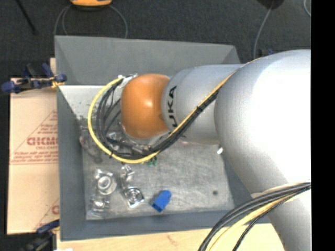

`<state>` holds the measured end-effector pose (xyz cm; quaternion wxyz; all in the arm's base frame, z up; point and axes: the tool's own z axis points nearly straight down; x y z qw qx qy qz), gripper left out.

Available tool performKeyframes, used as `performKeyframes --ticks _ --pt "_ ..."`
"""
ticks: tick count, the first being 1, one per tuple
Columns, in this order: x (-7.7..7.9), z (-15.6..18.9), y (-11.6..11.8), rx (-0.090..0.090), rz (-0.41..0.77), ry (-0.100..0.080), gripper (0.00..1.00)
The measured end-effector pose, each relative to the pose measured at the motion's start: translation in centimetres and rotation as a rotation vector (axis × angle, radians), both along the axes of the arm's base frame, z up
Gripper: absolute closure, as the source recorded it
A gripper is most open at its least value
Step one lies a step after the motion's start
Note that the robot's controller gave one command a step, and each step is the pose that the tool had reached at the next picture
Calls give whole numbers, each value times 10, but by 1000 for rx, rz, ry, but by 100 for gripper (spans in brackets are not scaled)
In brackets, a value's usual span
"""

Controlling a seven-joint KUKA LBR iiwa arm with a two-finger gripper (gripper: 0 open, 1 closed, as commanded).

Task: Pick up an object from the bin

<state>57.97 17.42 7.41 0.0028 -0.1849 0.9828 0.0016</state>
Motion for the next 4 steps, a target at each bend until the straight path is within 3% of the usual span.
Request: performKeyframes --ticks 1,2,3,4 --pt "-88 41 2 5 92 -35 0" --pt "-81 39 -104 -7 246 -1 0" --pt "-93 7 -103 -6 474 0 0" --pt "-93 7 -103 -5 470 0 100"
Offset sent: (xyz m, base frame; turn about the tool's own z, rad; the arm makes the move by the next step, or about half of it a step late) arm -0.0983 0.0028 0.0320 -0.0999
